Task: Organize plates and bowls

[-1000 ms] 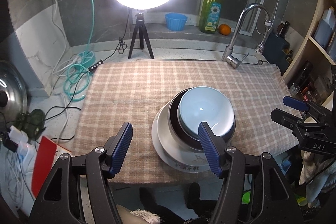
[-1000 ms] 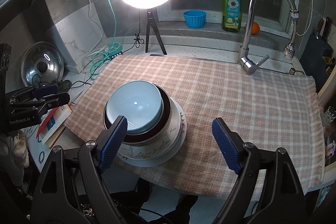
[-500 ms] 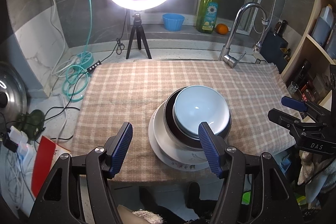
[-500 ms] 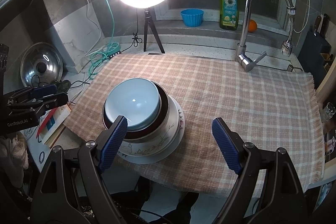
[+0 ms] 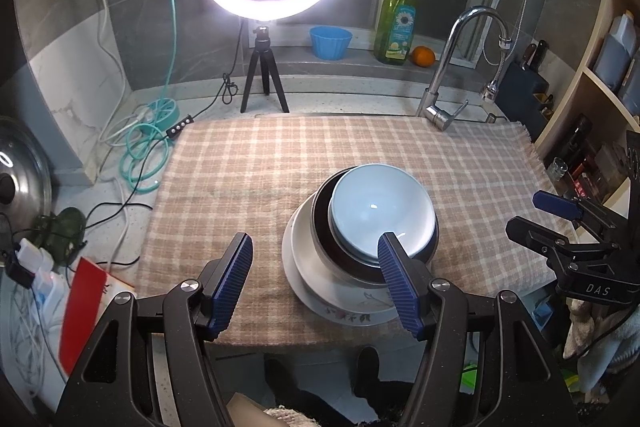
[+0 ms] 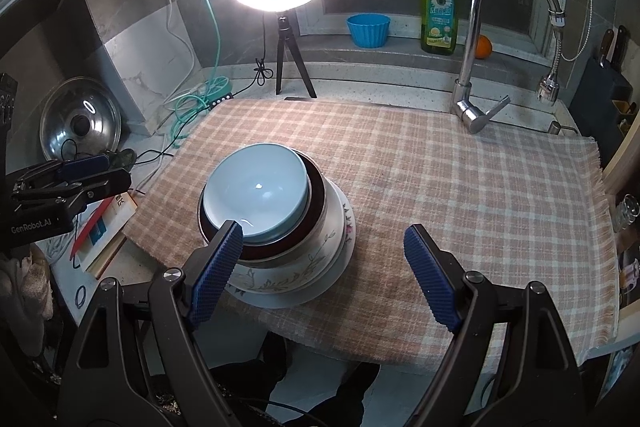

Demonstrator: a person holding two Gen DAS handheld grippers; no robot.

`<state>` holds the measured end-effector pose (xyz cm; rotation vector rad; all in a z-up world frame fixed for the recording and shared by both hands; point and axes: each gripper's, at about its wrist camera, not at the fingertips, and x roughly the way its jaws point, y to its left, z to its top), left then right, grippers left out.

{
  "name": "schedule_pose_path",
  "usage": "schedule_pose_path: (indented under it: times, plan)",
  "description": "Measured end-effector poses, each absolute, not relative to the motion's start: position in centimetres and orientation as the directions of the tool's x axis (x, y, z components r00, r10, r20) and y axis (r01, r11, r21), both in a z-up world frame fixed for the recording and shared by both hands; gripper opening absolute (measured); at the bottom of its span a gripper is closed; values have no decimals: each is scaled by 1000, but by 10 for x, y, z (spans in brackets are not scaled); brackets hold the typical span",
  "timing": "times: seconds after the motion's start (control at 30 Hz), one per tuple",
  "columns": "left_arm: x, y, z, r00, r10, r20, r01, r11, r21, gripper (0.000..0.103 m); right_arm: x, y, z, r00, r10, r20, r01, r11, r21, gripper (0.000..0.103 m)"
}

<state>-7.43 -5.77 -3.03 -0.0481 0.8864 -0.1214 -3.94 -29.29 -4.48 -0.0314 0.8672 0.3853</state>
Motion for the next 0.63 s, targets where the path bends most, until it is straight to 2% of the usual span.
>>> schedule_pose_path:
  times: [0.63]
  plan:
    - [-67, -55, -31, 630, -141, -764, 96, 990, -104, 65, -33, -294, -51, 570, 305, -763, -338, 933, 121, 85]
